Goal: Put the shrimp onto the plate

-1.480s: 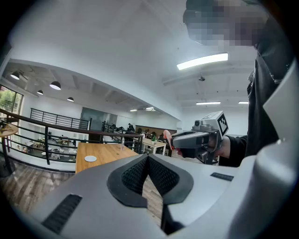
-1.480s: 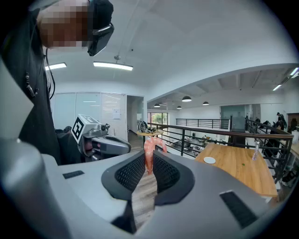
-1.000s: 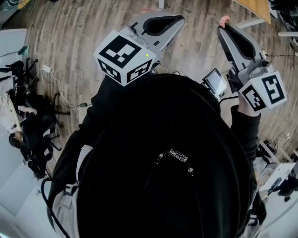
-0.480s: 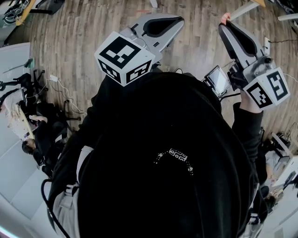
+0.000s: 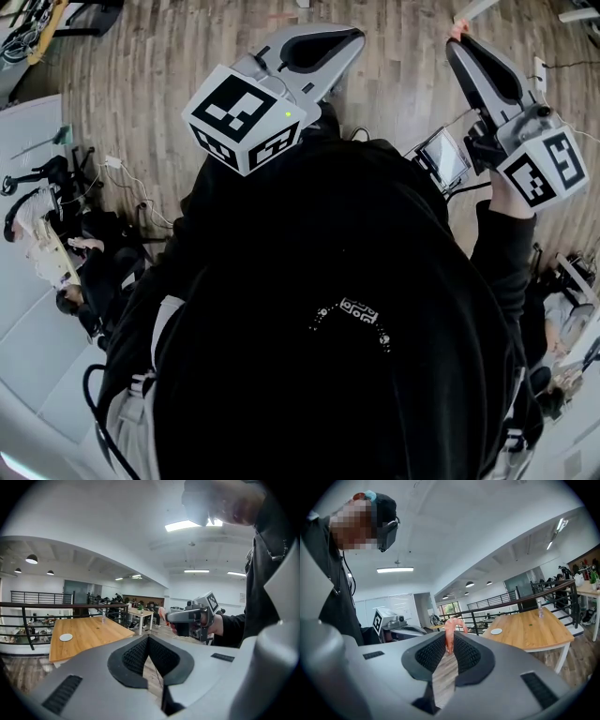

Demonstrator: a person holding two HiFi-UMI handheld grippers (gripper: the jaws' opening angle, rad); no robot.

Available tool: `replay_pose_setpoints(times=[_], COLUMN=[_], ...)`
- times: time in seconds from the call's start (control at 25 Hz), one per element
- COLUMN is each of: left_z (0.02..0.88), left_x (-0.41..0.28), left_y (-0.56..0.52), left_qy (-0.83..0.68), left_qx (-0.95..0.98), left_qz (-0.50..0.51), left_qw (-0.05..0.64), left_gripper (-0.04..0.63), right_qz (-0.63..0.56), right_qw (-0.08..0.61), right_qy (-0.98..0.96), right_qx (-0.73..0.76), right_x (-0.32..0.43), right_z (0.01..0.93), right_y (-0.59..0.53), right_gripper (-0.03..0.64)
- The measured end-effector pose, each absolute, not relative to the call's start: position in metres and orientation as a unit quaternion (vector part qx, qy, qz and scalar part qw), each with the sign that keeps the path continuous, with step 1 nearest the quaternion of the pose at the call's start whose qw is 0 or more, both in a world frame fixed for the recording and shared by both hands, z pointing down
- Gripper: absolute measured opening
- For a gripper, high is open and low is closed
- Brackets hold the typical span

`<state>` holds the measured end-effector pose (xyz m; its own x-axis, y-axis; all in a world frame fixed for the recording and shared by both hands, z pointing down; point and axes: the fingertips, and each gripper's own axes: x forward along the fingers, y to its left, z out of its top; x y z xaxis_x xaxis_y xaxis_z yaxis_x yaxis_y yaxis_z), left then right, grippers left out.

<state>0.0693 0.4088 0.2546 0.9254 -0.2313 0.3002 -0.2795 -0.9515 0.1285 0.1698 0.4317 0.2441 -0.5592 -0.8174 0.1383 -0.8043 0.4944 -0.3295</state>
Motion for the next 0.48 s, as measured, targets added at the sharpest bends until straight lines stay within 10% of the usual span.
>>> replay_pose_setpoints(times=[0.48], left_z=[0.251], left_x=[0.108], left_y=[0.384], left_qy=[-0.100], left_qx=[0.984], left_qz=[0.132], left_qw=[0.066], left_gripper=[0.000], right_qz=[-0.159], right_qw=[0.013], right_qy=[0.840], right_qx=[-0.519], right_x=[0.206], right_z=[0.239], right_y=[0.429], right_gripper=[0.064])
